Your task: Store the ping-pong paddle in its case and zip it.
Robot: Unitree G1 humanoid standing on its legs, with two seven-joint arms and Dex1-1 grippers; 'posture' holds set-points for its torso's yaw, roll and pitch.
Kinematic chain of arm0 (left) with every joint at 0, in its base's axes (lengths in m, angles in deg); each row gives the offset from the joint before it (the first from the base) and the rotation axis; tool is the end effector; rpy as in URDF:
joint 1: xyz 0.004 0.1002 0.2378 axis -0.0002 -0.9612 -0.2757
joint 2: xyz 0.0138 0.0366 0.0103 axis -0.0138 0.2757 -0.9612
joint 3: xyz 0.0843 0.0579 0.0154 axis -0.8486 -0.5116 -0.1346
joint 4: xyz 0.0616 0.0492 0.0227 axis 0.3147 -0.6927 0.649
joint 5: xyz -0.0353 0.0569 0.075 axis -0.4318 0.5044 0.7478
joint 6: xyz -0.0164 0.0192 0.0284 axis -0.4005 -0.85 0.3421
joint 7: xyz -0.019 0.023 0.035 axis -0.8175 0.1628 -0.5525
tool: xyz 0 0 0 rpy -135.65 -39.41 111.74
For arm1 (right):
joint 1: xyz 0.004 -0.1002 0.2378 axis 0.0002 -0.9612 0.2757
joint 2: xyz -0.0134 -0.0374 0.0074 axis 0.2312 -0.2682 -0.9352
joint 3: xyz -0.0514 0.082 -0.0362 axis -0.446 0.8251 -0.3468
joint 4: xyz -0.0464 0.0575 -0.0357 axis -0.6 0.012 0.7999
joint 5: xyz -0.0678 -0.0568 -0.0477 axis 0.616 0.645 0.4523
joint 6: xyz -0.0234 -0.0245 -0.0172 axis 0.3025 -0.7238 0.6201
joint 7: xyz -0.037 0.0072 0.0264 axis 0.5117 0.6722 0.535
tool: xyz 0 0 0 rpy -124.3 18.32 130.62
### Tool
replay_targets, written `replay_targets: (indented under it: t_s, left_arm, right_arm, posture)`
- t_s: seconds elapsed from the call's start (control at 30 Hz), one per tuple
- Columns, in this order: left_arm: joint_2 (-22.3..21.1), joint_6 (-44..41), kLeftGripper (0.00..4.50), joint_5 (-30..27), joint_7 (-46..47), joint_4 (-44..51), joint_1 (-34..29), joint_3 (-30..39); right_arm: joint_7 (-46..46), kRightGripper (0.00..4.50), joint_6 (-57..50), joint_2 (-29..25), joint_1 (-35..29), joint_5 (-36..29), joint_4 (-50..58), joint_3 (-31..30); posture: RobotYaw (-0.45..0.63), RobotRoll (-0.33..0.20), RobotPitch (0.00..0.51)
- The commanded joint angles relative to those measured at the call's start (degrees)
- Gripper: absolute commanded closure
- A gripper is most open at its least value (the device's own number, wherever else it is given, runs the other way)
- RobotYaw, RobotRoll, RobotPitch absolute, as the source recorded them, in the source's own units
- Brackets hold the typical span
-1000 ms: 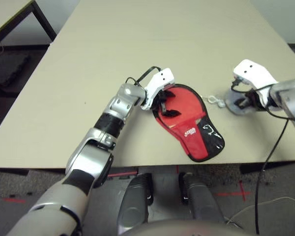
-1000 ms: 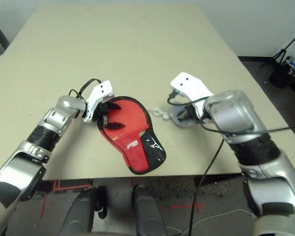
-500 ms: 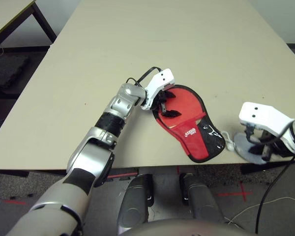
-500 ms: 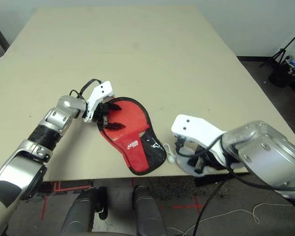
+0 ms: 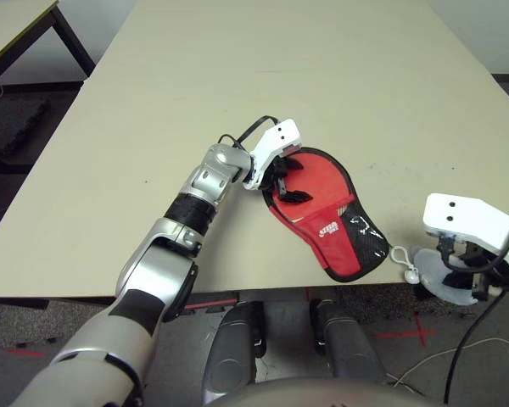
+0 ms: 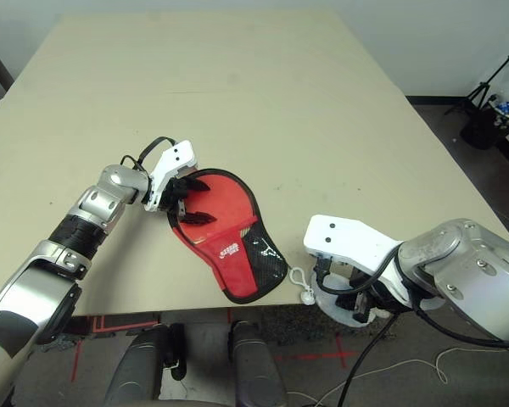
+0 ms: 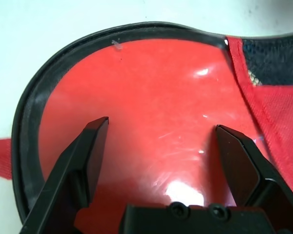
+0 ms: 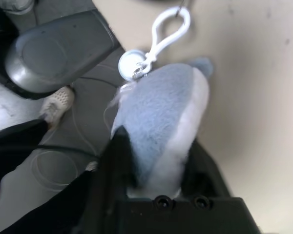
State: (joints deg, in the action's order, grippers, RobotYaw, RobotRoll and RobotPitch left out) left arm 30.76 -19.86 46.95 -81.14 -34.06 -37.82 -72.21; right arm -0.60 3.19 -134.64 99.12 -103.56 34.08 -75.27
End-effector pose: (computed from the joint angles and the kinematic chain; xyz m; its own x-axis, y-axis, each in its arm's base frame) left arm 0.3453 0.1311 0.1568 0.2637 -0.8227 -0.5036 0.9638 0.2458 0.1031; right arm 0.1820 -0.2475 0.2441 0.1219 0.1735 -0.9773 -0.8382 0.5453 -0.0077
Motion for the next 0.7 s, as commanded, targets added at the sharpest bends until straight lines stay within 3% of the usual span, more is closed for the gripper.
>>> replay_targets:
  t_s: [0.03, 0.2, 0.37, 0.47, 0.53, 0.7]
  left_arm:
    - [-2.7, -7.9, 0.0, -3.1, -3.4, 5.5, -1.6, 1.1]
    - [-7.7, -19.3, 0.0, -9.2, -5.7, 16.1, -2.0, 4.5]
    - [-9.9, -23.6, 0.0, -12.3, -3.5, 19.0, -1.4, 7.2]
    - [-10.3, -19.9, 0.0, -12.9, 4.4, 14.6, 0.7, 14.6]
    - [-9.8, -14.2, 0.0, -12.0, 11.8, 11.1, 0.4, 19.1]
    - [-8.3, -1.1, 0.0, -10.8, 23.8, 6.3, -3.7, 25.1]
  right_arm:
    - [-7.2, 1.63, 0.4, -2.0, 3.7, -5.6, -4.7, 3.4]
    - [-10.8, 0.14, -0.6, 0.7, 14.3, -9.0, -16.3, 5.9]
    - [-10.6, 0.02, -1.4, 2.3, 19.5, -9.3, -21.9, 5.0]
    - [5.4, 0.02, 0.1, 19.3, 25.5, -3.7, -36.5, 12.2]
    - [17.6, 0.02, 4.9, 31.5, 25.5, -0.1, -43.4, 19.5]
    - [34.0, 0.02, 24.4, 48.1, 21.4, 6.2, -50.9, 28.5]
  posture:
    - [-0.18, 0.0, 0.161]
    - [-0.16, 0.0, 0.158]
    - [-0.15, 0.0, 0.155]
    - [-0.14, 0.0, 0.153]
    - [-0.13, 0.0, 0.156]
    - [-0.1, 0.0, 0.164]
